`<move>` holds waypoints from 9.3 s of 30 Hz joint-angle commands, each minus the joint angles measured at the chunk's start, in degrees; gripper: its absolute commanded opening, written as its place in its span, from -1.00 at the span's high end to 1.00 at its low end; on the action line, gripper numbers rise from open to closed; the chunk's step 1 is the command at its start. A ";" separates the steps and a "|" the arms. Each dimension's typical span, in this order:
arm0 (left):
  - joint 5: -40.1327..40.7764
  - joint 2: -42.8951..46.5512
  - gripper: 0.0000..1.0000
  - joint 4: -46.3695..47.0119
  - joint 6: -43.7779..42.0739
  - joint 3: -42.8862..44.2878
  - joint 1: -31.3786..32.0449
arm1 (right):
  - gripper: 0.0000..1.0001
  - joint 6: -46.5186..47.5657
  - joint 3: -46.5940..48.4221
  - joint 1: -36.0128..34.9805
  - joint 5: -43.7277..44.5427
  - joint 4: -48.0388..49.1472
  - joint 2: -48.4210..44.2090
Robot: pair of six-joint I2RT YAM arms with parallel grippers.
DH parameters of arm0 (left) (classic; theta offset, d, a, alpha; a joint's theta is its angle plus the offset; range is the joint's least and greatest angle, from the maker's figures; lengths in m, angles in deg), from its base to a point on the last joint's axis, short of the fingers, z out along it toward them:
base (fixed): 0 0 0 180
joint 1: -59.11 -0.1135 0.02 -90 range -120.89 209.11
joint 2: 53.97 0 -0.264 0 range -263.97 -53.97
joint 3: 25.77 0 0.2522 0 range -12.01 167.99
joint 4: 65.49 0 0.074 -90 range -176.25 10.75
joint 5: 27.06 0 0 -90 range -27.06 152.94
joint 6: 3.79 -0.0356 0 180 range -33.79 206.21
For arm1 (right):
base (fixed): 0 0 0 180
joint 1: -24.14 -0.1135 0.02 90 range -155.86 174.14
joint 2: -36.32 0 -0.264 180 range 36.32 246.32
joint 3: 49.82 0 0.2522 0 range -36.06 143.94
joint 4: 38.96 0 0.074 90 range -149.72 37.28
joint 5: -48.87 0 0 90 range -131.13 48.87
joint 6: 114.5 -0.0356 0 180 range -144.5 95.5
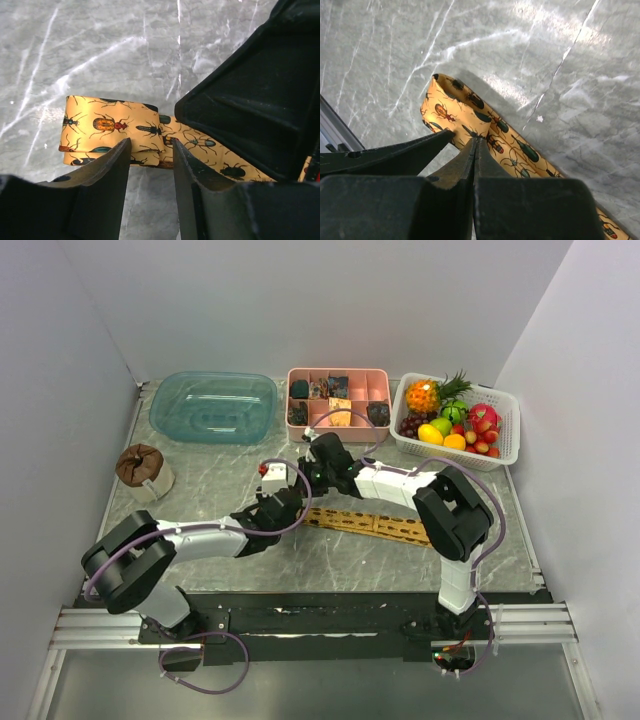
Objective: Roll the ties
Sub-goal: Roll the tie at the center of the board.
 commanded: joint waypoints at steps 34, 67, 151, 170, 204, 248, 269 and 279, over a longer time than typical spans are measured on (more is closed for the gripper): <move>-27.49 19.93 -0.17 1.86 2.66 -8.29 -23.00 | 1.00 0.50 2.22 -1.43 -9.80 5.72 5.24; -44.21 4.81 -0.10 25.59 9.60 -19.01 -31.28 | 1.00 2.70 4.77 -2.75 -4.25 -2.28 8.49; -4.05 -1.16 0.98 -20.45 -8.68 13.06 -6.67 | 1.00 4.11 5.04 -1.44 -0.39 -5.10 1.20; 3.26 -12.68 0.42 -24.50 -6.13 21.15 1.42 | 1.00 4.11 0.56 0.94 -0.04 -4.57 -2.05; -12.03 8.05 -0.45 -7.45 -3.06 8.33 -3.32 | 1.00 4.28 -5.68 3.14 -7.42 4.22 -7.06; -59.50 -2.66 -0.35 32.45 7.66 -16.20 -33.39 | 1.00 6.04 0.82 0.06 -1.97 -4.31 2.52; -62.93 -5.39 0.22 43.36 11.36 -18.40 -33.39 | 1.00 5.95 3.19 -0.73 -3.55 -5.89 5.60; -59.94 1.11 0.77 35.28 8.73 -16.03 -33.39 | 1.00 5.34 6.35 -2.31 -4.34 -5.71 6.12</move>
